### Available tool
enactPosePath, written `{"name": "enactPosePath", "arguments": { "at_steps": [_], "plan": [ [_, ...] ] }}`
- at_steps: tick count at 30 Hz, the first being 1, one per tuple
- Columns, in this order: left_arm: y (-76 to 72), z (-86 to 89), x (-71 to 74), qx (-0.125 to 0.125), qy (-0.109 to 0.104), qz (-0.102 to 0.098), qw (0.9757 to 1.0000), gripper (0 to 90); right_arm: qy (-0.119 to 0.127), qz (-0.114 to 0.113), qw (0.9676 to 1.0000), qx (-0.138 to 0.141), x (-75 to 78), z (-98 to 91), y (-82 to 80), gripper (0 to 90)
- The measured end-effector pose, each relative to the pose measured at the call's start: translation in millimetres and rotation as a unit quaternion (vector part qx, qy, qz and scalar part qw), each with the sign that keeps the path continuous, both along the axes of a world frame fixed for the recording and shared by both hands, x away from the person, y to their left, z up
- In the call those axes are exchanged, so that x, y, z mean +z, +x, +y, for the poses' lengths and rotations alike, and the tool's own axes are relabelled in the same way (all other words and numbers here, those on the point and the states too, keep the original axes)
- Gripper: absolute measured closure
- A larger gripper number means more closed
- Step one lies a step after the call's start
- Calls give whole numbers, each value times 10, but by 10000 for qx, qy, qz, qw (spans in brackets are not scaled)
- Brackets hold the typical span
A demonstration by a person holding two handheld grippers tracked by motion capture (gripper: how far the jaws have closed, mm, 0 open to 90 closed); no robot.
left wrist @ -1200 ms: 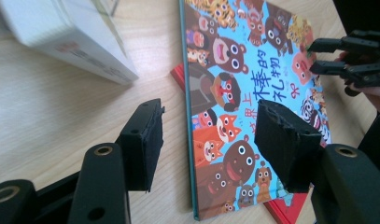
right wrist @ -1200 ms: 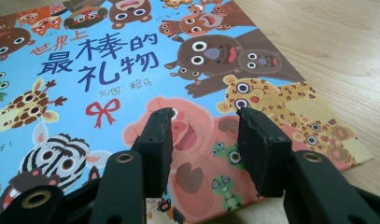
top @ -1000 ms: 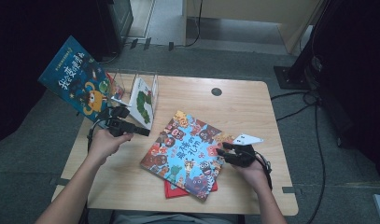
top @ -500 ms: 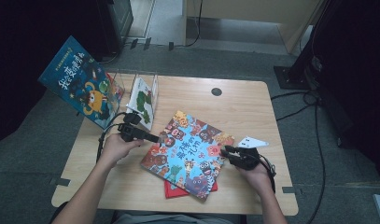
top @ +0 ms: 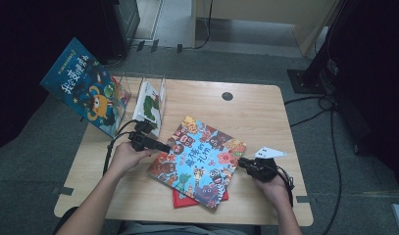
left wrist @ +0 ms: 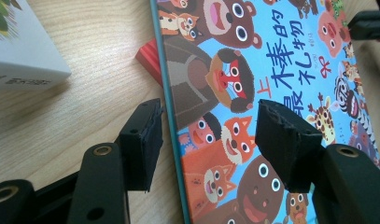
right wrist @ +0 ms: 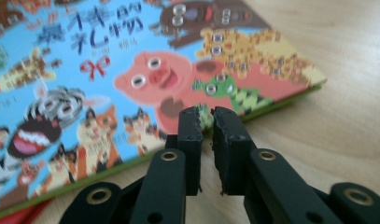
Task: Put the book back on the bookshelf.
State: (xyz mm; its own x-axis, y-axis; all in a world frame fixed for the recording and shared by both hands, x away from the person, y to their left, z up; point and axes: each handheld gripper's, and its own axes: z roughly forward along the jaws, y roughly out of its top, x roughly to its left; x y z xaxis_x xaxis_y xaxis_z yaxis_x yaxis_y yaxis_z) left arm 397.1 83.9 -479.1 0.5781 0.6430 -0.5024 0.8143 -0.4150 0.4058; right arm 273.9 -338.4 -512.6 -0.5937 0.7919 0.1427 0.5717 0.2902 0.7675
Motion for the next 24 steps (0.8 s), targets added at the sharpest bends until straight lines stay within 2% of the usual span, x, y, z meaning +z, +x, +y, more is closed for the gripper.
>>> {"name": "enactPosePath", "arguments": {
  "at_steps": [1,4,9,15,24],
  "plan": [
    [0,1,-33,42,-4,47,10000,424,-62,-8,10000,53,-23,-3,-6,845],
    [-3,-4,-68,-26,79,66,9999,425,40,-11,10000,51,-18,-2,2,856],
    [-12,8,-63,28,10,57,10000,424,42,-7,10000,64,-18,-8,12,856],
    [-43,28,-76,19,98,56,9999,423,47,-23,10000,63,-14,-8,37,855],
    [-81,52,-97,112,75,92,9999,419,50,-1,9999,121,-12,9,104,854]
  ]
}}
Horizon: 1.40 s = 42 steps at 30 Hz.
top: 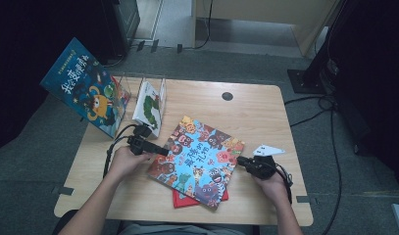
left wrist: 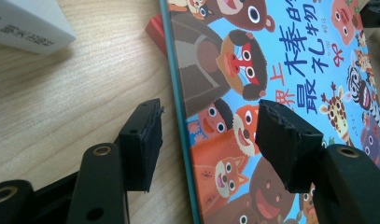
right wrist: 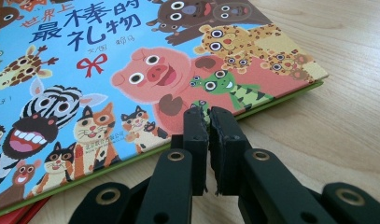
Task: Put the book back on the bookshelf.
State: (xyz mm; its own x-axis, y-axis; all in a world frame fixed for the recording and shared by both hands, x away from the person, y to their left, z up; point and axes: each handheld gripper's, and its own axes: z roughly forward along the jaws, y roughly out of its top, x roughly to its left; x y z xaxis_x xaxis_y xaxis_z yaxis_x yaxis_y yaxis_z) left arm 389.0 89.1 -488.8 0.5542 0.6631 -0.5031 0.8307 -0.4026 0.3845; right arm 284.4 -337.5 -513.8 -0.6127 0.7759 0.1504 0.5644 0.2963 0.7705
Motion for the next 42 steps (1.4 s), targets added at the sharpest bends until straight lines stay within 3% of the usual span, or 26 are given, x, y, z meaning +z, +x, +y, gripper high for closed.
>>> {"name": "enactPosePath", "arguments": {
  "at_steps": [6,13,20,29,42],
  "plan": [
    [-11,20,-15,80,-30,29,10000,420,3,-1,10000,-9,1,19,42,853],
    [-58,-13,-48,-11,-35,50,10000,430,32,39,10000,20,4,35,114,852],
    [-95,-11,-52,99,-10,113,9999,473,28,34,10000,25,3,43,150,852],
    [-208,8,-69,103,-135,345,9993,479,123,112,9998,-107,0,15,215,856],
    [-223,0,-73,307,-136,120,9994,477,48,173,9998,-46,14,22,206,857]
  ]
}}
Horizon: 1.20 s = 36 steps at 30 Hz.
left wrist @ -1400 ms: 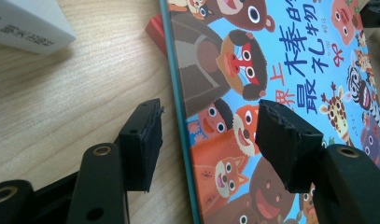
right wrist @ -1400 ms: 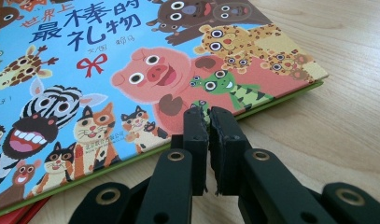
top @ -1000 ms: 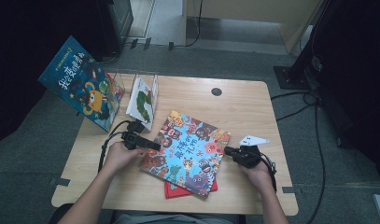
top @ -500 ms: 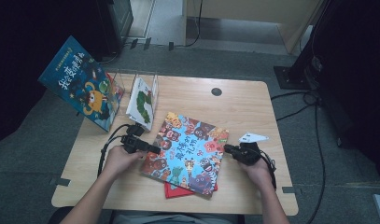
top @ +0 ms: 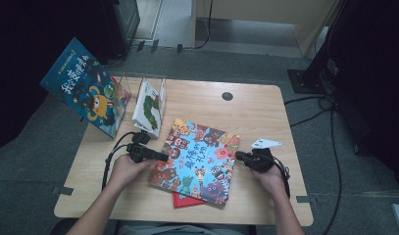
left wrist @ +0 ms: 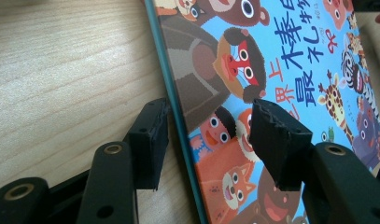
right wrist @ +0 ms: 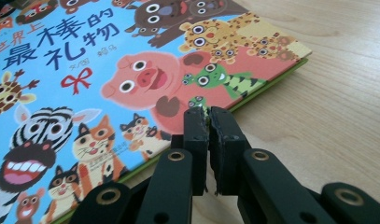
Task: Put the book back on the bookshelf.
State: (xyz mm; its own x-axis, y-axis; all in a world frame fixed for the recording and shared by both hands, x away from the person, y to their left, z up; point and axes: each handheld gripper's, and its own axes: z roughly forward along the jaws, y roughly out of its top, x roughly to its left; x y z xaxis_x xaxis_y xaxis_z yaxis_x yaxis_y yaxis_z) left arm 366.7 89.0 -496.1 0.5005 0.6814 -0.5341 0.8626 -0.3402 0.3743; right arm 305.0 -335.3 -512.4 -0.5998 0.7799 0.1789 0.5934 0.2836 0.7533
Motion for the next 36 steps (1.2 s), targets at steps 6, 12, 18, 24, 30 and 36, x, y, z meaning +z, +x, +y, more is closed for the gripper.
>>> {"name": "enactPosePath", "arguments": {
  "at_steps": [6,12,18,24,30,36],
  "plan": [
    [-29,-27,3,-16,-52,-41,10000,394,-20,-16,10000,84,15,23,-44,858],
    [-27,-53,2,-24,-43,-64,10000,384,-2,-4,9998,190,17,30,-87,866],
    [7,-39,-8,24,-130,39,9999,401,2,42,9995,322,23,47,-128,900],
    [35,-42,-10,83,-176,142,9997,402,4,121,9990,440,24,52,-174,900],
    [46,-43,-18,229,-256,239,9991,402,-43,176,9982,579,27,57,-206,900],
    [38,-64,-5,344,-108,238,9991,441,-143,107,9977,651,24,71,-228,900]
  ]
}}
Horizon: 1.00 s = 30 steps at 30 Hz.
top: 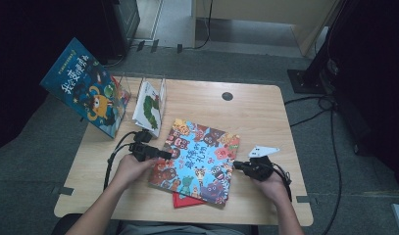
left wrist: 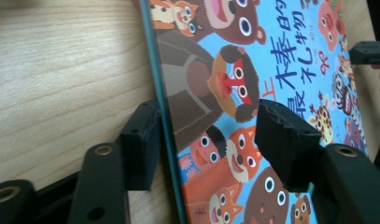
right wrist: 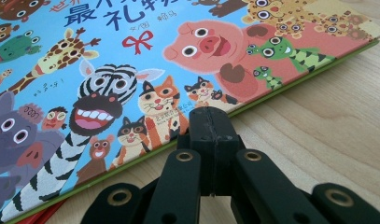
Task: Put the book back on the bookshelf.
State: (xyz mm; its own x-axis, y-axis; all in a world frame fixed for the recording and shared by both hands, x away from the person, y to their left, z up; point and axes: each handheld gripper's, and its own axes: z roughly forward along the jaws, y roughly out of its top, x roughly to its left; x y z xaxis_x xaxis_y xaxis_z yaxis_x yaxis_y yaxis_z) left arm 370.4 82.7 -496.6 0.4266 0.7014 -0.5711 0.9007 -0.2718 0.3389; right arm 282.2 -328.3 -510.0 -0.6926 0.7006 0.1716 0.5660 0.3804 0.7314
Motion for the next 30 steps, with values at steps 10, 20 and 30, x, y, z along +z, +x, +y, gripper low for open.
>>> {"name": "enactPosePath", "arguments": {
  "at_steps": [10,20,30],
  "plan": [
    [39,32,38,67,-73,215,9997,495,228,48,9997,33,-40,-40,27,900],
    [73,176,231,120,-428,390,9982,555,241,63,9997,-8,-87,26,80,900],
    [103,203,169,115,-571,503,9970,582,277,67,9996,19,-95,26,101,900]
  ]
}}
